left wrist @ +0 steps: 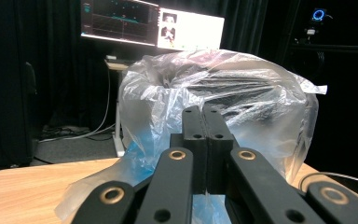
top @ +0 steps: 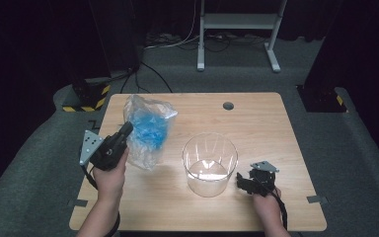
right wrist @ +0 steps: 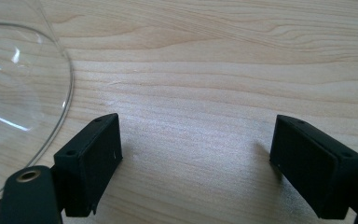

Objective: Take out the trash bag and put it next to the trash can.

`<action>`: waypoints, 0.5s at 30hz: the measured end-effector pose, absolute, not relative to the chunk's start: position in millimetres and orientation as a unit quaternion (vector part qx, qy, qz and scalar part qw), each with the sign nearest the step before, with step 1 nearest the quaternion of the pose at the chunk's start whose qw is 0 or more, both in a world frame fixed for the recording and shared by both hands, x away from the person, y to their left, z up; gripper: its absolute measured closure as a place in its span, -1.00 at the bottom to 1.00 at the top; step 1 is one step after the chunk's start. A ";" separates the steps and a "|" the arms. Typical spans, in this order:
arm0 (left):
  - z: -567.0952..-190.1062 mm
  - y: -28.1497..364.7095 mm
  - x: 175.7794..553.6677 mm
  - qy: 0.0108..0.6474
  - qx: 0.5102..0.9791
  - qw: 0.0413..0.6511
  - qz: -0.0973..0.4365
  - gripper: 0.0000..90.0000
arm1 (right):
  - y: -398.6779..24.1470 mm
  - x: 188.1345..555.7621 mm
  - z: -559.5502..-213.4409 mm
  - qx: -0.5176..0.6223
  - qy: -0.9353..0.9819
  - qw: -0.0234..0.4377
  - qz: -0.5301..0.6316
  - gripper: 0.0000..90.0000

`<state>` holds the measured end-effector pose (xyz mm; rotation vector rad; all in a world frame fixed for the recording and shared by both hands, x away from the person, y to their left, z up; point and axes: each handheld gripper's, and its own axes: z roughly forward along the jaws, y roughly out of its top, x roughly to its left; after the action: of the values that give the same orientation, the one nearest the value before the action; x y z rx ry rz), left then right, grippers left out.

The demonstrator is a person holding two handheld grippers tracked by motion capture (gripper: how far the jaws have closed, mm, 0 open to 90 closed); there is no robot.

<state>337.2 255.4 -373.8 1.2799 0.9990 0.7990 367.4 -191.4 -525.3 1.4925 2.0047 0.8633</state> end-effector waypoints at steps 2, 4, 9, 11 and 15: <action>-374.7 256.5 337.9 0.437 0.552 0.621 0.345 0.99 | -191.3 366.9 -525.2 0.546 0.736 0.245 0.316 -0.64; -376.5 257.5 338.4 0.437 0.555 0.618 0.345 0.99 | -191.4 366.9 -525.2 0.546 0.736 0.245 0.317 -0.64; -380.5 257.9 338.3 0.437 0.561 0.614 0.341 0.99 | -190.7 367.9 -525.4 0.544 0.737 0.244 0.317 -0.65; -381.9 257.2 339.0 0.439 0.567 0.606 0.344 0.99 | -190.5 368.1 -525.4 0.543 0.738 0.244 0.317 -0.65; -389.1 253.3 339.9 0.444 0.582 0.585 0.349 0.99 | -189.5 366.9 -525.3 0.544 0.738 0.242 0.318 -0.65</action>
<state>339.9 253.3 -389.1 1.3571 1.0354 0.8136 366.9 -189.5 -525.3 1.4863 2.0165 0.8697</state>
